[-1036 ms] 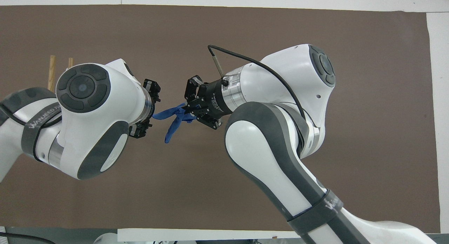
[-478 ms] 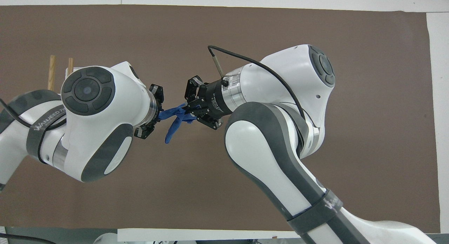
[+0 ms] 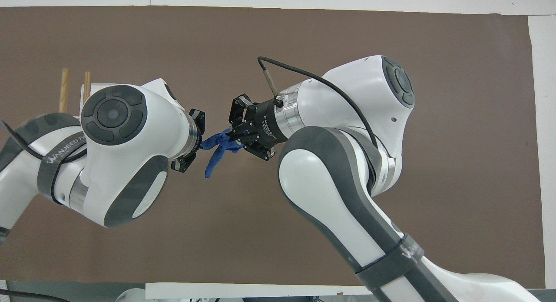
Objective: Right arm passes towel to left arm to hang
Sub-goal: 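Grasp the towel with the left gripper beside the right gripper, then carry the towel over the rack with the left gripper while the right gripper withdraws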
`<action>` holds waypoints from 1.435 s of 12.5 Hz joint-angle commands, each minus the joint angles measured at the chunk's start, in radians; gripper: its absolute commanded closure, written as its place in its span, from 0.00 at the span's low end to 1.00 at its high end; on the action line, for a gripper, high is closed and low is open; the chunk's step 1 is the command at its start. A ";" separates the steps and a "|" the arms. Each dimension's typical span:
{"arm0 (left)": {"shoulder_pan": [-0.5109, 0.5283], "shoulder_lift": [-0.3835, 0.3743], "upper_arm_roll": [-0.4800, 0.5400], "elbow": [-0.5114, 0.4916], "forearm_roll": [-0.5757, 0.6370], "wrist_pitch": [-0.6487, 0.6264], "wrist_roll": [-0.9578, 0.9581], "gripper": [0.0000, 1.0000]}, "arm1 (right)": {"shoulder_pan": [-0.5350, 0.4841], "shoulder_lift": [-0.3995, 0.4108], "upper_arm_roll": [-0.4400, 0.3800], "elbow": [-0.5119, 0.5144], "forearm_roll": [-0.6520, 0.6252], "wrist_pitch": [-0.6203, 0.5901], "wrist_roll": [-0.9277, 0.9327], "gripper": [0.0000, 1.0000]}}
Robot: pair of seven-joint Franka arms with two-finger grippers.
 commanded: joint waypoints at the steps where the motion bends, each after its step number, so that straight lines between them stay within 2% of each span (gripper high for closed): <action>1: -0.002 -0.014 0.013 -0.007 -0.012 0.000 -0.005 1.00 | -0.001 -0.012 -0.004 -0.017 -0.008 0.002 -0.028 0.17; 2: 0.000 -0.009 0.015 0.004 -0.012 -0.001 -0.005 1.00 | -0.002 -0.012 -0.002 -0.013 -0.061 -0.003 -0.071 0.00; 5: 0.079 -0.015 0.022 0.108 0.006 -0.020 0.046 1.00 | -0.025 -0.011 -0.005 -0.014 -0.290 -0.004 -0.302 0.00; 7: 0.165 -0.015 0.022 0.189 0.006 -0.081 0.247 0.98 | -0.128 -0.011 -0.005 -0.016 -0.504 -0.024 -0.566 0.00; 9: 0.251 -0.020 0.022 0.205 0.006 -0.101 0.333 1.00 | -0.287 -0.008 -0.007 -0.001 -0.568 -0.076 -0.825 0.00; 10: 0.292 -0.018 0.022 0.207 0.006 -0.100 0.404 1.00 | -0.359 -0.002 -0.008 0.022 -0.583 -0.123 -0.946 0.00; 12: 0.383 -0.014 0.022 0.207 0.006 -0.083 0.548 1.00 | -0.456 -0.002 -0.008 0.093 -0.759 -0.223 -1.064 0.00; 13: 0.426 -0.014 0.022 0.205 0.006 -0.080 0.612 1.00 | -0.475 -0.011 -0.008 0.137 -0.821 -0.298 -1.067 0.00; 15: 0.533 -0.017 0.022 0.184 0.006 -0.052 0.753 1.00 | -0.498 -0.037 -0.019 0.252 -0.863 -0.509 -1.069 0.00; 16: 0.581 -0.020 0.022 0.165 0.006 -0.040 0.828 1.00 | -0.515 -0.075 -0.018 0.284 -0.892 -0.591 -1.070 0.00; 18: 0.664 -0.044 0.022 0.103 0.006 0.014 0.961 1.00 | -0.529 -0.149 -0.019 0.282 -0.929 -0.705 -1.101 0.00</action>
